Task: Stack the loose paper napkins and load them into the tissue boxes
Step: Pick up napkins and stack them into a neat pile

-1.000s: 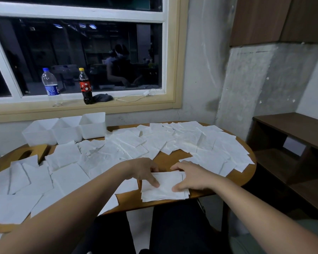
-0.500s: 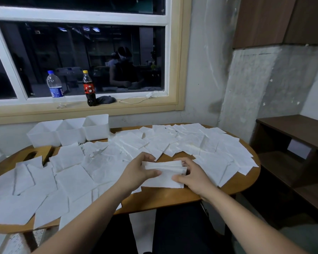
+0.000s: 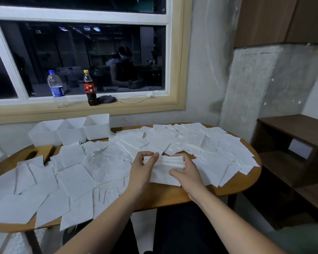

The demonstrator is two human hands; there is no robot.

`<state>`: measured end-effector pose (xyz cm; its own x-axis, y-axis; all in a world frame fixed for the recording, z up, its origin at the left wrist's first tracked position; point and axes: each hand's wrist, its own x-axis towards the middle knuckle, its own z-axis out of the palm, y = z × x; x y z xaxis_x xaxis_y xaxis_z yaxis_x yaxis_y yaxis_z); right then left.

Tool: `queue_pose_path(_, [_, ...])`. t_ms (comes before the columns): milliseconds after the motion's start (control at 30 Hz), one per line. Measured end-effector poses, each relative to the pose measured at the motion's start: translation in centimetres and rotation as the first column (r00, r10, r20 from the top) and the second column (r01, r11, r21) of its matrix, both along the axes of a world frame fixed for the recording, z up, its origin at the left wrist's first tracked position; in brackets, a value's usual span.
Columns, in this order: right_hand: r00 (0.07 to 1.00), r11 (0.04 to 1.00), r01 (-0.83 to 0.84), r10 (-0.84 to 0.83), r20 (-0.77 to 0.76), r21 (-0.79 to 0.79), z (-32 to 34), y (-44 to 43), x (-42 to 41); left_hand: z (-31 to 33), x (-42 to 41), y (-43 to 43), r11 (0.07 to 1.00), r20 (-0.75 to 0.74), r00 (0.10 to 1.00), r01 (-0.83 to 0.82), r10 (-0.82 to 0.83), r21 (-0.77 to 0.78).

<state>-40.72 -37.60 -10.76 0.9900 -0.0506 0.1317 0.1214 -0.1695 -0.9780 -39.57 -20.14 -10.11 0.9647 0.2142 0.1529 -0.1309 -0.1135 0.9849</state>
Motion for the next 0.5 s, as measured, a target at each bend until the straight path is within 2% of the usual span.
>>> queue_pose_path(67, [1.0, 0.999, -0.014, 0.014, 0.004, -0.042, -0.2, -0.3, -0.2, -0.4, 0.2, 0.2, 1.0, -0.017, 1.0, -0.002, 0.002, 0.001])
queue_pose_path(300, [0.999, 0.999, 0.02, -0.019, -0.035, 0.032, -0.6, -0.1, -0.2, -0.7, 0.4, -0.1, 0.997, -0.1, 0.995, -0.006, -0.001, -0.072])
queue_pose_path(400, [0.999, 0.999, 0.032, -0.032, 0.026, 0.019, -0.2, 0.6, -0.1, -0.6, 0.5, -0.7, 0.996, -0.08, 0.997, -0.021, 0.014, -0.083])
queue_pose_path(500, [1.0, 0.999, 0.005, -0.005, 0.021, -0.038, -0.2, 0.4, -0.1, -0.8, 0.5, -0.2, 0.997, -0.063, 0.997, -0.047, 0.043, -0.062])
